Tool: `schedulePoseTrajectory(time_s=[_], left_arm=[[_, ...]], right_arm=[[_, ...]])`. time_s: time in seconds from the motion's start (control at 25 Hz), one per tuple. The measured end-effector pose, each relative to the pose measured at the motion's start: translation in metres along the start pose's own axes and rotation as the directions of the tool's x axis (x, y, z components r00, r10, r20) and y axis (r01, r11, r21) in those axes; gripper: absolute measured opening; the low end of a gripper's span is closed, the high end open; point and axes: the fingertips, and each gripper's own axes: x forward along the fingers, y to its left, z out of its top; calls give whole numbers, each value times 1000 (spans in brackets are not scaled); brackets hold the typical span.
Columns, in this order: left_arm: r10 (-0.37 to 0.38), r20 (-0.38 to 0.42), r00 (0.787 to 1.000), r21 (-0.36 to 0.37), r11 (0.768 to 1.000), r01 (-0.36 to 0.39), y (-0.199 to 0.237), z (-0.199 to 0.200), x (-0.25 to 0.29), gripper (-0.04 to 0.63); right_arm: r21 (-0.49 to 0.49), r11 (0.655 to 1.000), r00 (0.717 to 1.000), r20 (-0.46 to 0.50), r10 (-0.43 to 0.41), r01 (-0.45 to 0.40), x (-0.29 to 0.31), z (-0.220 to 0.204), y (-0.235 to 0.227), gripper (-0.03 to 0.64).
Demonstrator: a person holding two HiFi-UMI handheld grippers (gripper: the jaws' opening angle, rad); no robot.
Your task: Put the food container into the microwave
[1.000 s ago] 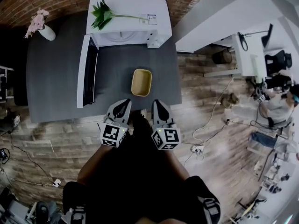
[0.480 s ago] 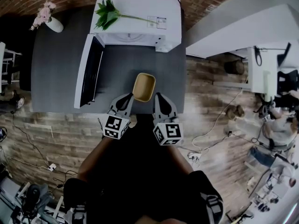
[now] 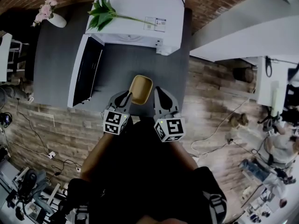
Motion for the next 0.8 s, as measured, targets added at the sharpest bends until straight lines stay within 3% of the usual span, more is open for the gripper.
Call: schedulePoseTrajectory(time_s=[0.16, 0.32, 0.8], left_arm=[[-8, -61, 998, -20, 1000, 7, 4, -15, 13, 102], [-10, -122, 992, 6, 1000, 11, 14, -31, 29, 117], [-26, -338, 941, 7, 1000, 30, 22, -105, 57, 132]], right_arm=[[5, 1000, 1000, 10, -1, 1, 3, 6, -3, 32], [32, 999, 1000, 16, -18, 18, 7, 8, -3, 32], [35, 999, 999, -31, -23, 25, 23, -4, -2, 32]])
